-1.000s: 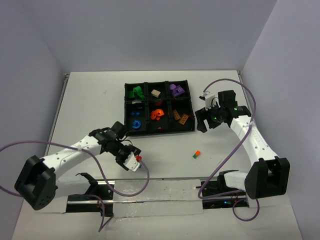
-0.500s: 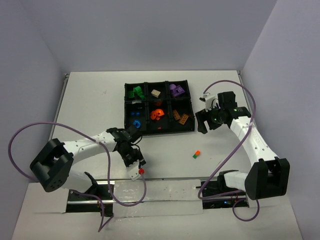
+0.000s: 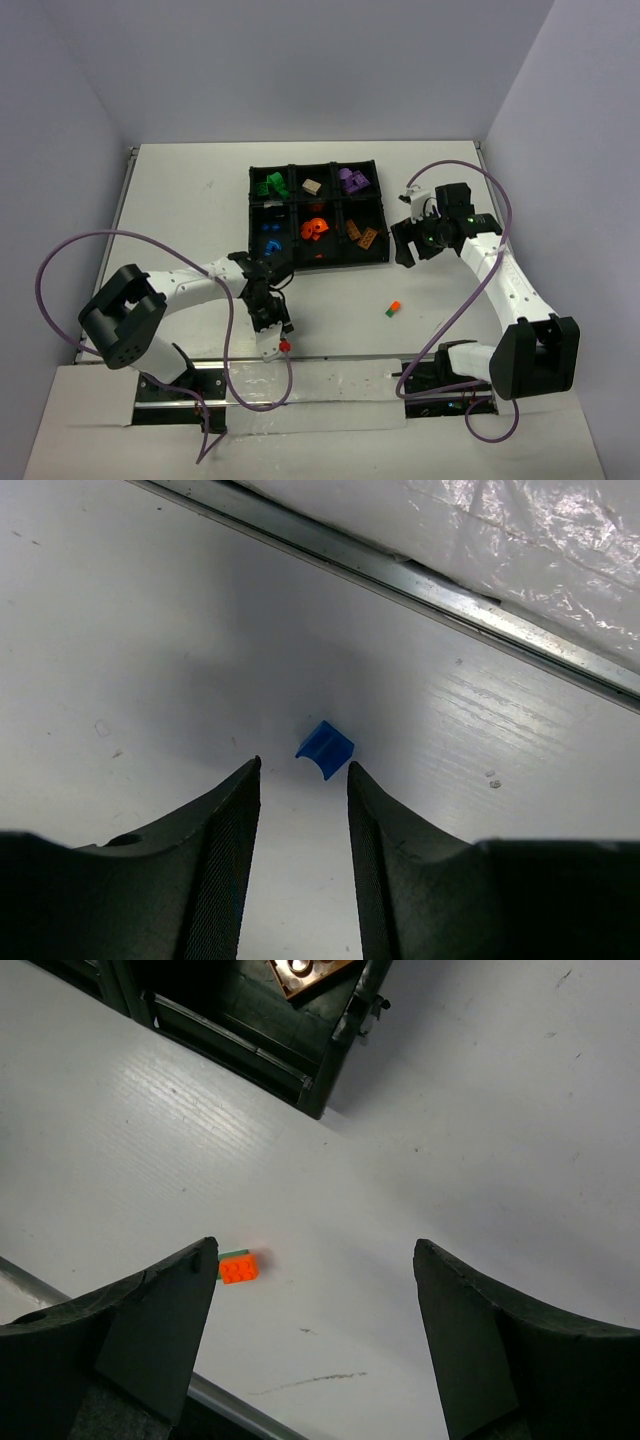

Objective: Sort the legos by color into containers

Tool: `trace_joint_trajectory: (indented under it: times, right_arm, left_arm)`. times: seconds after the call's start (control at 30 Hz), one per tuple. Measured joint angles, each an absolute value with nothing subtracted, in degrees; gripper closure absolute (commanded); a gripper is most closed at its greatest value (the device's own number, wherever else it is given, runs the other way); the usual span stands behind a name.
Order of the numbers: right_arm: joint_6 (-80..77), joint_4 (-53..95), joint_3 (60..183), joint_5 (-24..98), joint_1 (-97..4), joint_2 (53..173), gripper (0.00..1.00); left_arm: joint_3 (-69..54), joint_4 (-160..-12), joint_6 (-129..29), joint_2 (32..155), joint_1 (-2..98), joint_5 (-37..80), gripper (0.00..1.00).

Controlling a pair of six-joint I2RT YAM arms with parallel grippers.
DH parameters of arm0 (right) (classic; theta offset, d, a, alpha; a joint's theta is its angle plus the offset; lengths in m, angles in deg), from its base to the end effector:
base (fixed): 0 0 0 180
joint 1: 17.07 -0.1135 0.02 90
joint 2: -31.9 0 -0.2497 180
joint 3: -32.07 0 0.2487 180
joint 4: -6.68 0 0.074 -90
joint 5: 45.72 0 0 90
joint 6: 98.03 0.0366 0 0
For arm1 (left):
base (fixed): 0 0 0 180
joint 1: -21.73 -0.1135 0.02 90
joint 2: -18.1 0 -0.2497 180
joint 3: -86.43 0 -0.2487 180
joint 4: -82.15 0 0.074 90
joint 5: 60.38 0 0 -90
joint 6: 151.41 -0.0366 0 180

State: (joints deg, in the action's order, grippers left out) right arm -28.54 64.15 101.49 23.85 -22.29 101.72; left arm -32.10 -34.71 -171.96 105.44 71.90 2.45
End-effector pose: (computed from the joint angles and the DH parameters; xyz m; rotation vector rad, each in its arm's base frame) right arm 0.2380 0.0346 0.2544 -0.6885 2.4273 0.3535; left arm 0.1371 -0.1904 0.1479 2.7926 0.4683 -0.5791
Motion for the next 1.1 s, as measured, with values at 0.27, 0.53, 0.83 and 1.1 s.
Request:
trace_joint_trajectory:
  times: [0.27, 0.53, 0.83, 1.1]
  right_arm:
    - [-28.7, 64.12, 101.47, 23.9, -22.03, 101.67, 0.14]
    - [-28.7, 64.1, 101.47, 23.88, -21.82, 101.7, 0.15]
    - [-28.7, 64.1, 101.47, 23.9, -21.52, 101.67, 0.15]
    - [-28.7, 64.1, 101.47, 23.9, -21.12, 101.68, 0.15]
  left_arm:
    - [-32.1, -33.79, -173.47, 105.45, 71.9, 2.78, 0.55]
    - [-32.1, -33.67, -173.64, 105.63, 72.69, 2.83, 0.57]
    - [-32.1, -33.68, -173.62, 106.59, 72.98, 2.86, 0.61]
    - [-32.1, -33.67, -173.58, 107.07, 73.02, 2.86, 0.62]
